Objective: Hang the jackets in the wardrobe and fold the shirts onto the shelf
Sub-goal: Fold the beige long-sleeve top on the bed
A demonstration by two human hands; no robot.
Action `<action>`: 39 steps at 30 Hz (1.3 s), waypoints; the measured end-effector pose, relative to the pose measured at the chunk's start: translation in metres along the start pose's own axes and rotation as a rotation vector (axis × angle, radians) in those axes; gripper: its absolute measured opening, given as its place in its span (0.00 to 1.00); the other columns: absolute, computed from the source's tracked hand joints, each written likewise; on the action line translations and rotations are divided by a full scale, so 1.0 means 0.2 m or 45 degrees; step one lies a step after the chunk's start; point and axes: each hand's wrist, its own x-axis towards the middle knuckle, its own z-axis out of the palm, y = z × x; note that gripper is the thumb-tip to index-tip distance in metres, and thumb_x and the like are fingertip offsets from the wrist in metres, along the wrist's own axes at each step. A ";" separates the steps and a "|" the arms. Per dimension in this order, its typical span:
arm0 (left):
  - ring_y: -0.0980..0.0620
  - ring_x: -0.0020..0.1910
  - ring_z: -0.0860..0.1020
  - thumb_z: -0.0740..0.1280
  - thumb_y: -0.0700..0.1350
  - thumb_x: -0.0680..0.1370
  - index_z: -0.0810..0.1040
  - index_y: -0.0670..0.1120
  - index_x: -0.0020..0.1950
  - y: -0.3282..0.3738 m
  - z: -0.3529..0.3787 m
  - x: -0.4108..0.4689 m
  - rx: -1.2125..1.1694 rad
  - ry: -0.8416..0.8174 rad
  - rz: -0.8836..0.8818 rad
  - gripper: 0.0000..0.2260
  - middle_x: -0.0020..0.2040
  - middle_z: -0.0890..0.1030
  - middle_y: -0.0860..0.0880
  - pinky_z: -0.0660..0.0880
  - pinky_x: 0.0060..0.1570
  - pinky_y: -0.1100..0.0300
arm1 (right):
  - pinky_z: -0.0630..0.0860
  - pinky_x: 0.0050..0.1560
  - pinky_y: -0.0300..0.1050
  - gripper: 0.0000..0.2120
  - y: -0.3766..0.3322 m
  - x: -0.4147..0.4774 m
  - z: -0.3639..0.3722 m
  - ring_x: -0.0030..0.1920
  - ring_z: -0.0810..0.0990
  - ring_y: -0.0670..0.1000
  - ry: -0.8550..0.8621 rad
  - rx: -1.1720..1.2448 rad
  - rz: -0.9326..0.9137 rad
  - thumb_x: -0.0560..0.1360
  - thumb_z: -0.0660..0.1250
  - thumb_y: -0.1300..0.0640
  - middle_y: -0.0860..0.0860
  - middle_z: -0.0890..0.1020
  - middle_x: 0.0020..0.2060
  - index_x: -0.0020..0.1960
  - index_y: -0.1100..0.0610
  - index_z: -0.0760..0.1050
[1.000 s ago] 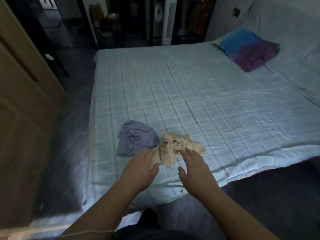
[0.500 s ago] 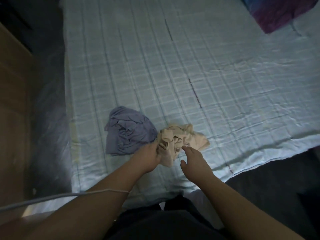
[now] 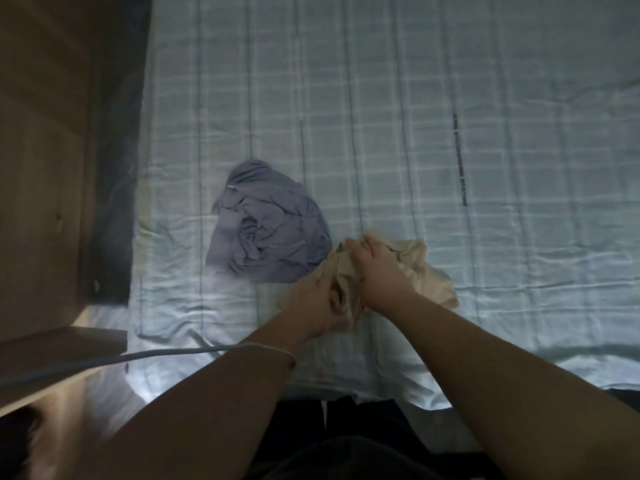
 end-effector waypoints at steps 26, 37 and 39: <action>0.60 0.35 0.76 0.72 0.51 0.76 0.81 0.57 0.43 0.26 -0.12 -0.62 -0.431 0.369 -0.255 0.03 0.32 0.78 0.58 0.68 0.37 0.64 | 0.59 0.39 0.41 0.15 0.15 -0.61 -0.22 0.47 0.79 0.57 0.268 0.159 -0.026 0.75 0.68 0.59 0.55 0.81 0.45 0.61 0.55 0.76; 0.58 0.35 0.75 0.64 0.34 0.75 0.81 0.52 0.47 0.42 -0.27 -0.93 -0.743 0.767 -0.105 0.13 0.37 0.79 0.55 0.73 0.37 0.60 | 0.75 0.38 0.41 0.08 -0.16 -0.87 -0.39 0.35 0.79 0.45 0.415 0.656 -0.050 0.77 0.61 0.60 0.48 0.80 0.36 0.51 0.52 0.77; 0.54 0.36 0.77 0.62 0.32 0.77 0.79 0.52 0.47 0.47 -0.30 -1.01 -0.820 0.790 -0.056 0.14 0.38 0.79 0.50 0.74 0.34 0.60 | 0.72 0.32 0.36 0.09 -0.23 -0.96 -0.44 0.30 0.76 0.41 0.474 0.690 -0.125 0.76 0.61 0.66 0.50 0.80 0.34 0.47 0.57 0.78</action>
